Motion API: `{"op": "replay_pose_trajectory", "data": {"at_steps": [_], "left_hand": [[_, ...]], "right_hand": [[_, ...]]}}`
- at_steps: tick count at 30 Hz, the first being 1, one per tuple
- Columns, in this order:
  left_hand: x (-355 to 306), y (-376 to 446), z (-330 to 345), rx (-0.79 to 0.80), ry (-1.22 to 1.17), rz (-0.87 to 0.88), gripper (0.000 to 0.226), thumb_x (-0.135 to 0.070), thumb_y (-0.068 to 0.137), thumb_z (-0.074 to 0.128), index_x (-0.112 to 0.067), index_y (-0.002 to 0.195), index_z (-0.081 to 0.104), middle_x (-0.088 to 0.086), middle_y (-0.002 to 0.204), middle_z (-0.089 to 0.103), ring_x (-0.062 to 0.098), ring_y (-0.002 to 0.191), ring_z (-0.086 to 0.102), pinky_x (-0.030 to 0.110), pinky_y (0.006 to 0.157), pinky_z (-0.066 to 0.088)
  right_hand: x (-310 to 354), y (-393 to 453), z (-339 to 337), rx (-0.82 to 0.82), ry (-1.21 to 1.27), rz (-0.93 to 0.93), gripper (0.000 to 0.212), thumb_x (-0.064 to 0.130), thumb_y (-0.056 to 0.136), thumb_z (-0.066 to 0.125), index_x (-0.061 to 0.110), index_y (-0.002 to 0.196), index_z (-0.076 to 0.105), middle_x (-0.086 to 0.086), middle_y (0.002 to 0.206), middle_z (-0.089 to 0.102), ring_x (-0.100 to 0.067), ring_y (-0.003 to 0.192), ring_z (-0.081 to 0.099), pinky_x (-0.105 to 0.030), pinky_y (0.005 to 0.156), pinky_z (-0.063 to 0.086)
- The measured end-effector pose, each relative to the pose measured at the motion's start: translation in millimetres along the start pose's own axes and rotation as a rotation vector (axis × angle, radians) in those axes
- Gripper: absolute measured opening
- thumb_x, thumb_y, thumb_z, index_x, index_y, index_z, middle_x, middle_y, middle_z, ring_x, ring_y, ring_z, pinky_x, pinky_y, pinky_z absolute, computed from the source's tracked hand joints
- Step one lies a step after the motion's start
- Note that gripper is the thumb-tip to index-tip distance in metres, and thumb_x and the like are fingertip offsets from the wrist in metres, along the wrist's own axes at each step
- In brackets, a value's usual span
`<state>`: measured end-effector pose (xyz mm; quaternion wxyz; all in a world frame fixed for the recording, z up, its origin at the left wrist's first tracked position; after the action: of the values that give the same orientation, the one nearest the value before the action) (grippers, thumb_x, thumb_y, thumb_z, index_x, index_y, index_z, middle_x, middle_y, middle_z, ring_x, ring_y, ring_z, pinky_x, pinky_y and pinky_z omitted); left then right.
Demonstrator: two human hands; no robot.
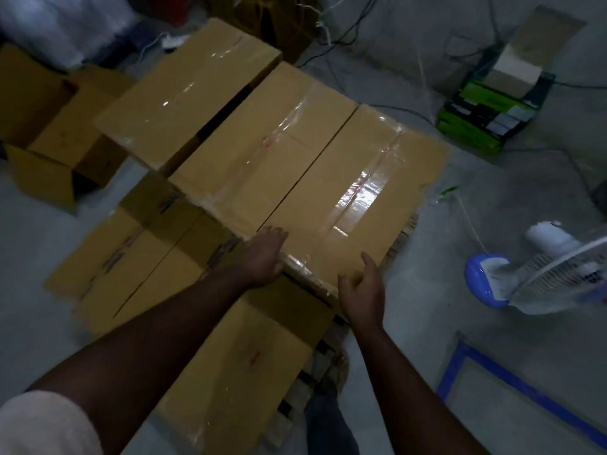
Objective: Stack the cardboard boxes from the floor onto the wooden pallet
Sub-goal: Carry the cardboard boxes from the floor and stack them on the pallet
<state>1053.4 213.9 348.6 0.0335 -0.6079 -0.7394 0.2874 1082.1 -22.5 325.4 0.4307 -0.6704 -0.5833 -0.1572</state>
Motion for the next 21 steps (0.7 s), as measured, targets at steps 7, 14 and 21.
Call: {"op": "replay_pose_trajectory", "data": {"at_steps": [7, 14, 21], "left_hand": [[30.1, -154.4, -14.4, -0.298, -0.486, -0.002, 0.045, -0.023, 0.097, 0.064, -0.018, 0.142, 0.056, 0.000, 0.139, 0.061, 0.015, 0.126, 0.057, 0.033, 0.104, 0.047], [147.2, -332.9, -11.9, -0.481, -0.785, 0.013, 0.038, -0.020, 0.099, 0.063, -0.022, 0.137, 0.060, -0.011, 0.119, 0.069, -0.007, 0.112, 0.061, 0.018, 0.096, 0.050], [283.7, -567.7, 19.5, -0.650, -0.914, -0.172, 0.030, -0.012, 0.098, 0.064, -0.016, 0.127, 0.066, -0.005, 0.110, 0.073, 0.000, 0.104, 0.068, 0.020, 0.091, 0.054]], "right_hand": [[83.2, -102.9, 15.5, 0.098, 0.344, -0.122, 0.021, 0.023, 0.099, 0.068, 0.023, 0.120, 0.070, 0.007, 0.112, 0.073, -0.005, 0.105, 0.067, -0.033, 0.092, 0.059], [140.0, -296.3, 85.7, 0.201, 0.506, -0.169, 0.014, 0.017, 0.097, 0.071, 0.019, 0.111, 0.073, 0.000, 0.108, 0.077, -0.014, 0.102, 0.072, -0.030, 0.082, 0.057], [212.4, -508.9, 229.2, 0.517, 0.488, -0.129, 0.014, 0.014, 0.100, 0.065, 0.014, 0.114, 0.069, -0.009, 0.111, 0.077, -0.023, 0.096, 0.073, -0.038, 0.080, 0.056]]}}
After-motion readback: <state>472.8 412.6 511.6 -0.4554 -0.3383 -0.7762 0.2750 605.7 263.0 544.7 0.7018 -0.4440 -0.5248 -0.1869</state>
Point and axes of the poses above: each hand's wrist, its own y-axis towards the middle knuckle, its own z-axis out of the palm, x = y × z, the point moved 4 cm from there along y, towards the middle knuckle
